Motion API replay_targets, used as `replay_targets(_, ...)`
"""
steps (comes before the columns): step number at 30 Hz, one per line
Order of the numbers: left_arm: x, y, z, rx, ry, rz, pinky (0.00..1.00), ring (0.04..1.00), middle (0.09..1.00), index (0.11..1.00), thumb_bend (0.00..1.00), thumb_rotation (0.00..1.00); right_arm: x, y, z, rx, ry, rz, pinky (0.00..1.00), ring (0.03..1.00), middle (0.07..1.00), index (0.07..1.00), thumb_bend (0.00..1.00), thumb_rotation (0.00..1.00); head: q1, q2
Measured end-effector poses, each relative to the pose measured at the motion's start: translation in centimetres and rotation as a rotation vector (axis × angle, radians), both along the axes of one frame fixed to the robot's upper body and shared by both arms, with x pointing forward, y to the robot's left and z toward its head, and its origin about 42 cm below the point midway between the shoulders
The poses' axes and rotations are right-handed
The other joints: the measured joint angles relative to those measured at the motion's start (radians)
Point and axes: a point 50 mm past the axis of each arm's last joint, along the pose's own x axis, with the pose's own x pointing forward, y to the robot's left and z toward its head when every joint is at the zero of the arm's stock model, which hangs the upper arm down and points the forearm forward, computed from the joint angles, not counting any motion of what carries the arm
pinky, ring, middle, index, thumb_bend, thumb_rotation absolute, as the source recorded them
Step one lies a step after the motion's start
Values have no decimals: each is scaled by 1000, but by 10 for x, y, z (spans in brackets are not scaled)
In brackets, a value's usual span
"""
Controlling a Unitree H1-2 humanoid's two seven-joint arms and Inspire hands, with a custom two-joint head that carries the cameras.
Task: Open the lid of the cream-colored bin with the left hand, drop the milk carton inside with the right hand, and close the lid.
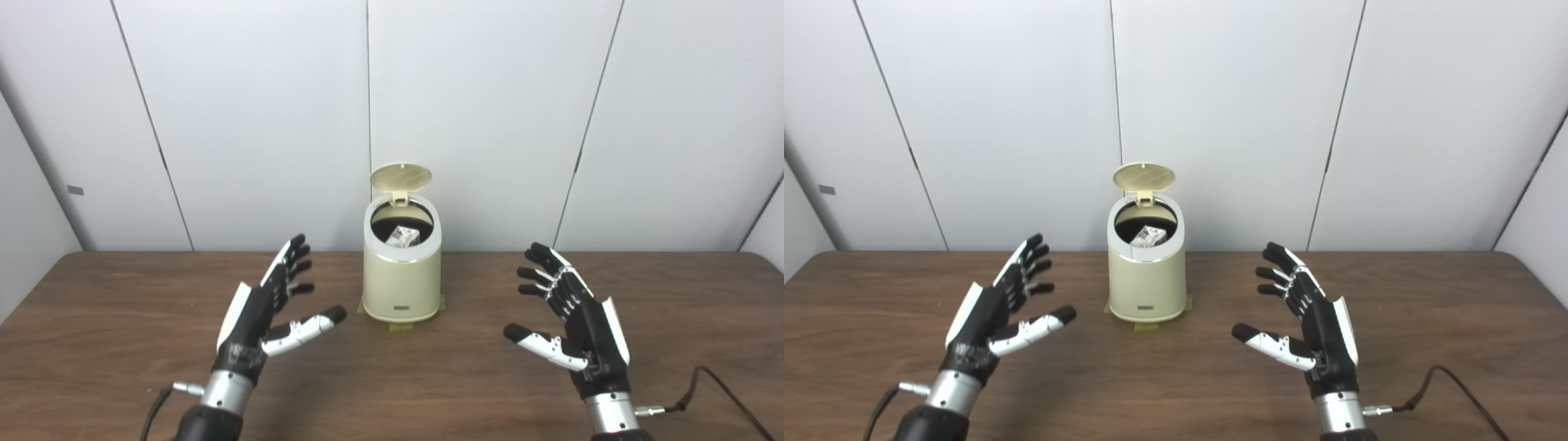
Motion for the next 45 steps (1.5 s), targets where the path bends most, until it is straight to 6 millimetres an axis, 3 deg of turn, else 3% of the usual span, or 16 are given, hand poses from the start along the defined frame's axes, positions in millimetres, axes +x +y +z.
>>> replay_targets(3,26,-8,35,37,-57,-42,882,982,989,1000,881,252,-1,-1,-1,-8,7,9,682,776,857,865,820,423,0,-5)
replay_targets(7,61,-21,71,140,-93,-55,870,990,1000,1000,917,274,-1,-6,-2,-17,13,6,692,775,859,860,823,414,-1,-12)
replay_targets(12,87,-23,85,240,-86,-21,876,987,997,1000,969,314,-4,-8,-5,-15,37,-1,686,772,860,848,813,379,-8,-29)
replay_targets(16,106,-30,89,315,-56,-1,858,986,999,1000,962,323,-5,-5,-6,-7,40,2,670,762,861,844,813,385,-8,-37)
replay_targets(21,123,-40,109,412,-89,12,864,997,1000,1000,954,348,-6,1,-2,-1,34,10,641,751,863,836,824,396,-14,-45)
replay_targets(27,133,-48,107,520,-82,19,842,996,1000,996,958,345,-7,3,3,10,28,15,606,736,860,824,826,389,-18,-46)
replay_targets(30,134,-49,100,580,-70,7,779,926,917,877,942,321,-7,6,2,18,30,16,586,717,851,816,830,394,-21,-49)
replay_targets(37,139,-50,104,655,-101,-50,739,872,831,764,965,288,-7,12,5,28,23,26,561,705,841,803,820,381,-28,-48)
replay_targets(45,137,-51,104,693,-110,-103,812,906,841,758,948,287,-8,13,7,42,17,42,555,713,836,802,797,363,-35,-46)
